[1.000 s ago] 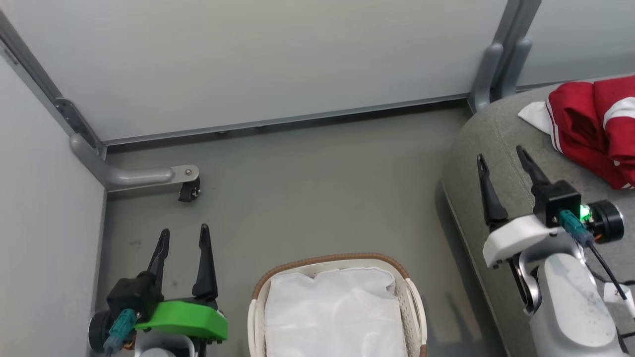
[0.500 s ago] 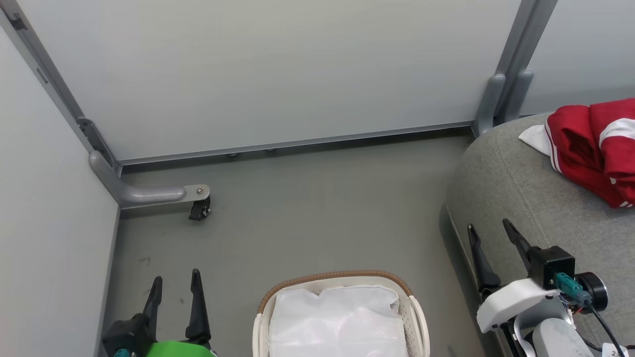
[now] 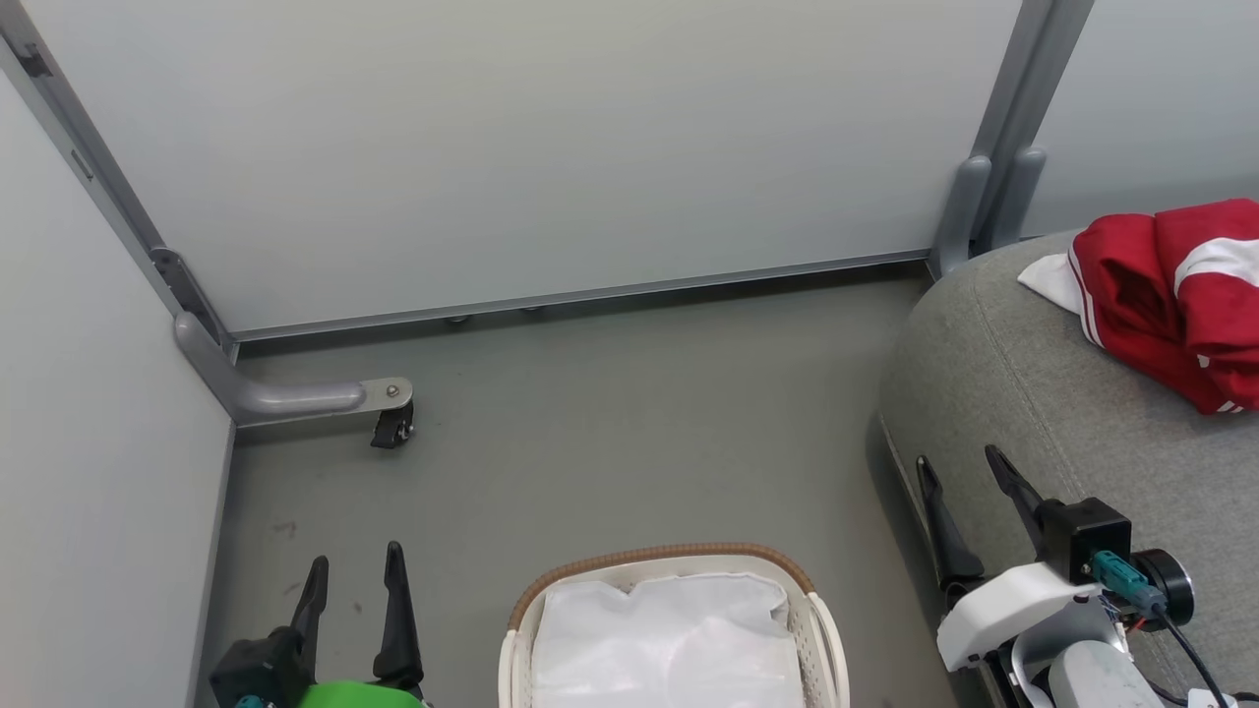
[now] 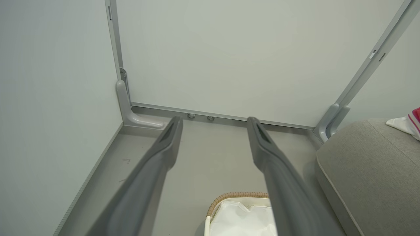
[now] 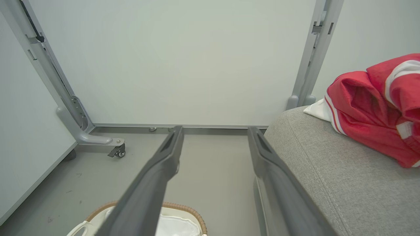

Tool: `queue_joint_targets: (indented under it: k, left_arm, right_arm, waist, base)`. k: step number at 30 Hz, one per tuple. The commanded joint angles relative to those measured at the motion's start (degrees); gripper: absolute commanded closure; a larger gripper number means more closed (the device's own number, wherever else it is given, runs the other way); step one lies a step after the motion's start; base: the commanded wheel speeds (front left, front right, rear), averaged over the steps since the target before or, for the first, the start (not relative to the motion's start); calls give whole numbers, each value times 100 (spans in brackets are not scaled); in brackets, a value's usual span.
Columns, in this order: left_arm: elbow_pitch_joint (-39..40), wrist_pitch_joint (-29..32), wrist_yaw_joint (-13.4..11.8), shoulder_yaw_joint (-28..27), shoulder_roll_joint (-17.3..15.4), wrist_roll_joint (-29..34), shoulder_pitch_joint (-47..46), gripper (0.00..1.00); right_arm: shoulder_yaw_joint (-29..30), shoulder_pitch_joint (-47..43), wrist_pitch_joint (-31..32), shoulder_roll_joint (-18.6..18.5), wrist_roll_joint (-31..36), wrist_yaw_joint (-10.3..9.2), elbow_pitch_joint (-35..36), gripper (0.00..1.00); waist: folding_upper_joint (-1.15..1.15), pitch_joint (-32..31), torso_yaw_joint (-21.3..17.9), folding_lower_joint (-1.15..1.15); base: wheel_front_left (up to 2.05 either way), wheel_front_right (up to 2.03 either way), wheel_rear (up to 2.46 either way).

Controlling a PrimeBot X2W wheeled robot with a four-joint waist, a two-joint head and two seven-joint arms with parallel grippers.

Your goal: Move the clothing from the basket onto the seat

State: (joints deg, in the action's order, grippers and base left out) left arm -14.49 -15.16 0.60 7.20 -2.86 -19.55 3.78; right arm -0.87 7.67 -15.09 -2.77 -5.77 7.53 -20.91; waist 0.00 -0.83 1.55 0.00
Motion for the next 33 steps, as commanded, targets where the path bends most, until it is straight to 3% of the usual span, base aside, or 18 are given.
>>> queue_joint_targets:
  k: [1,6,7,11,33]
  left_arm:
    - [-7,2,16,-21,-6,34,15,0]
    - [-41,2,-3,-37,-6,109,-2,0]
    - [-60,-1,-3,-7,0,110,1,100]
    - [-256,3,-3,19,5,107,15,100]
    - [-169,594,192,-360,-4,-1939,-287,100]
  right_arm:
    - [-14,-51,-10,-23,-55,-8,22,0]
    - [-47,-56,-10,-23,-96,-8,18,0]
    - [-40,-4,0,4,-46,0,-17,100]
    - [-38,-110,12,43,-49,0,-208,100]
    - [183,-109,608,24,-2424,-1,49,100]
  waist:
    - [0,-1,4,0]
    - [0,3,4,0]
    - [0,2,4,0]
    - [0,2,5,0]
    - [0,19,-23,0]
  base:
    - [0,0,0]
    - [0,0,0]
    - [0,0,0]
    - [0,0,0]
    - [0,0,0]
